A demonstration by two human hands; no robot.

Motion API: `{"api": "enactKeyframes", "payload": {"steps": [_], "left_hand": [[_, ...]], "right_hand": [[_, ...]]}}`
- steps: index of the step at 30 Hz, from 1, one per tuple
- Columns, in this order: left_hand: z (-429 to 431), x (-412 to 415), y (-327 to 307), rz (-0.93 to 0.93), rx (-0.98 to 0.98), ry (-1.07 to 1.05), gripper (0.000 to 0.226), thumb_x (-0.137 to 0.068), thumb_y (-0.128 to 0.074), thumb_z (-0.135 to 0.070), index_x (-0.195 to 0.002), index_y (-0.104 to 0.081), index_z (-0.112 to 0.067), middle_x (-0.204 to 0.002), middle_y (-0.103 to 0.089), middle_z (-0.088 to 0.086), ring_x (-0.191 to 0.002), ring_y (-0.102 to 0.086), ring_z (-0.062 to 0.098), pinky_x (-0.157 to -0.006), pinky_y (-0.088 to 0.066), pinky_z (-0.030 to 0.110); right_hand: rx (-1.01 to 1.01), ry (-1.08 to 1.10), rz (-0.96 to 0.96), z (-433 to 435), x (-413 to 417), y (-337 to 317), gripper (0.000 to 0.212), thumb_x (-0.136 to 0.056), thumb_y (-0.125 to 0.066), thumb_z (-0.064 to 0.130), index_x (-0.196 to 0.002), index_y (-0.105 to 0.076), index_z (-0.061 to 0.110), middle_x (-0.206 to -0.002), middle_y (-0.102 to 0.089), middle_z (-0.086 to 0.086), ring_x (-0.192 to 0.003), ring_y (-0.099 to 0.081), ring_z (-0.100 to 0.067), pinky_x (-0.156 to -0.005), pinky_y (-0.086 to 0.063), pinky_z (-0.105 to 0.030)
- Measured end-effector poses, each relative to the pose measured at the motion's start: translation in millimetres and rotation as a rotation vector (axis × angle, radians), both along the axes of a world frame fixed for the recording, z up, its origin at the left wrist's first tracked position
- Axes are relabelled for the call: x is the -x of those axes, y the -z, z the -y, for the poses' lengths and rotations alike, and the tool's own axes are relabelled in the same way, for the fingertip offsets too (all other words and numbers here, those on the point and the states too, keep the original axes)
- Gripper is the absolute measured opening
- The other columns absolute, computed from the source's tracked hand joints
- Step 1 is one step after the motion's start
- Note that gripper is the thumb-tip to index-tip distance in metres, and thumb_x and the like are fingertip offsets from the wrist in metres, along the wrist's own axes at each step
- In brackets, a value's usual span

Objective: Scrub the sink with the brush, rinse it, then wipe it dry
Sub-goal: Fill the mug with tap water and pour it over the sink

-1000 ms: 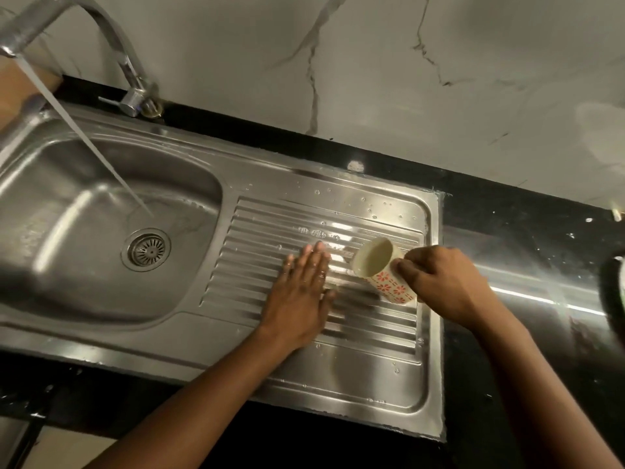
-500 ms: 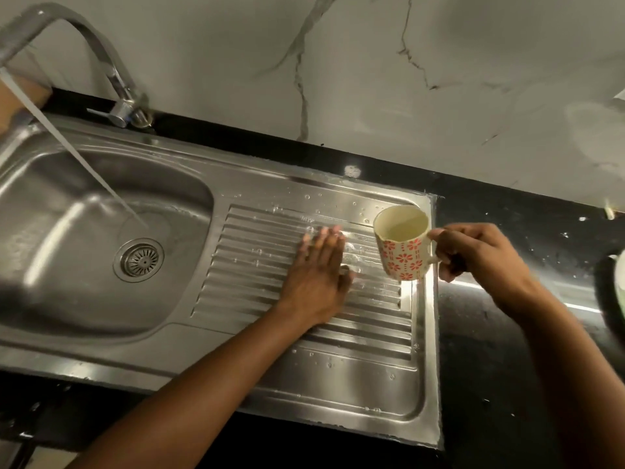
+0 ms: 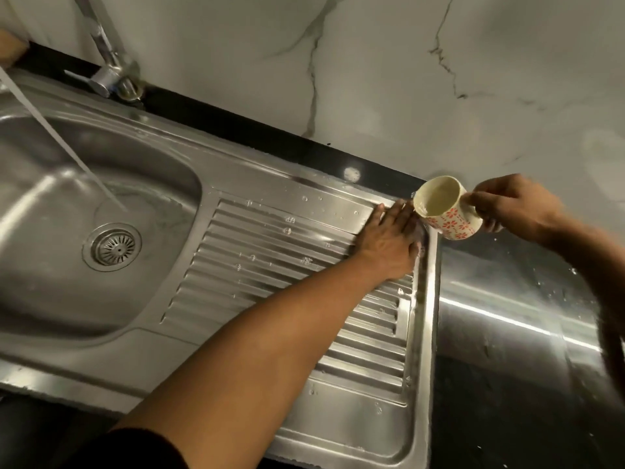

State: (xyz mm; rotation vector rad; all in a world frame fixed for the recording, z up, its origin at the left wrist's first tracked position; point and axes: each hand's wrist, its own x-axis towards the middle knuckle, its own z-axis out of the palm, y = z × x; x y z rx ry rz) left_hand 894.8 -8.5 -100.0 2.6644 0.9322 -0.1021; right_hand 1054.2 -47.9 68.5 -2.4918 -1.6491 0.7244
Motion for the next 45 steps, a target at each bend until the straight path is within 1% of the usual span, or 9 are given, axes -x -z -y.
{"api": "enactKeyframes", "payload": {"steps": [10,15,18,22,26,29,37,41,45], "left_hand": [[-17,54,16,0.043,-0.056,-0.157,0.069,-0.108,-0.012,-0.047,-0.165,-0.001,-0.01,-0.173,0.002,0.011,-0.16,0.01,0.025,-0.129,0.002,0.051],[-31,106,22,0.066,-0.03,-0.374,0.071,-0.107,-0.006,-0.051,-0.162,0.014,-0.01,-0.17,0.018,0.012,-0.158,0.016,0.029,-0.129,0.001,0.052],[-33,129,21,0.052,-0.02,-0.535,0.075,-0.107,-0.012,-0.053,-0.162,0.012,-0.008,-0.17,0.019,0.016,-0.158,0.016,0.032,-0.129,0.005,0.051],[-25,115,16,0.075,-0.015,-0.491,0.078,-0.105,-0.013,-0.054,-0.162,0.008,-0.005,-0.169,0.016,0.021,-0.158,0.013,0.035,-0.129,0.0,0.053],[-12,69,5,0.094,-0.031,-0.191,0.074,-0.106,-0.013,-0.051,-0.164,0.0,-0.006,-0.172,0.004,0.017,-0.16,0.005,0.032,-0.129,0.001,0.053],[-6,34,0,0.064,-0.025,-0.024,0.071,-0.106,-0.018,-0.049,-0.164,-0.01,-0.01,-0.173,-0.011,0.012,-0.16,-0.004,0.028,-0.129,-0.001,0.052],[-10,28,4,-0.035,-0.087,-0.042,0.068,-0.106,-0.018,-0.044,-0.165,-0.006,-0.013,-0.174,-0.003,0.007,-0.161,0.001,0.025,-0.129,0.0,0.05],[-22,55,7,-0.028,-0.081,-0.124,0.068,-0.107,-0.014,-0.044,-0.165,0.003,-0.012,-0.173,0.007,0.009,-0.16,0.008,0.026,-0.129,0.002,0.049],[-36,98,10,-0.029,-0.087,-0.195,0.069,-0.107,-0.008,-0.047,-0.164,0.007,-0.011,-0.173,0.01,0.01,-0.16,0.009,0.026,-0.129,0.0,0.05]], "right_hand": [[0.106,-0.259,0.158,-56,45,8,0.037,-0.103,-0.056,0.033,-0.066,-0.059,0.03,-0.061,-0.064,0.009,-0.071,-0.065,-0.023,-0.069,-0.046,-0.033],[0.053,-0.155,-0.147,-77,70,4,0.036,-0.105,-0.057,0.03,-0.08,-0.074,0.01,-0.068,-0.075,-0.008,-0.065,-0.072,-0.028,-0.069,-0.06,-0.039],[0.008,-0.055,-0.398,-77,74,-3,0.039,-0.106,-0.057,0.022,-0.087,-0.068,-0.01,-0.076,-0.068,-0.018,-0.066,-0.067,-0.03,-0.07,-0.06,-0.042],[-0.001,-0.042,-0.48,-61,62,-18,0.037,-0.105,-0.056,0.018,-0.077,-0.064,-0.005,-0.07,-0.066,-0.018,-0.065,-0.065,-0.029,-0.071,-0.059,-0.042],[0.013,0.002,-0.362,-46,34,-22,0.039,-0.104,-0.058,0.017,-0.081,-0.063,-0.014,-0.071,-0.065,-0.024,-0.064,-0.064,-0.031,-0.068,-0.057,-0.041],[0.074,0.018,-0.167,-36,13,-15,0.035,-0.103,-0.061,0.024,-0.078,-0.073,0.003,-0.064,-0.071,-0.014,-0.065,-0.069,-0.034,-0.069,-0.059,-0.044],[0.185,-0.166,0.278,-31,10,-3,0.026,-0.1,-0.057,0.035,-0.087,-0.073,0.021,-0.066,-0.065,0.003,-0.073,-0.068,-0.027,-0.071,-0.055,-0.038],[0.177,-0.185,0.252,-44,31,-4,0.027,-0.101,-0.056,0.034,-0.079,-0.068,0.024,-0.066,-0.066,0.002,-0.075,-0.067,-0.027,-0.069,-0.052,-0.036],[0.109,-0.106,0.033,-59,59,-3,0.033,-0.104,-0.055,0.028,-0.08,-0.073,0.016,-0.064,-0.073,-0.008,-0.063,-0.073,-0.029,-0.069,-0.062,-0.042]]}}
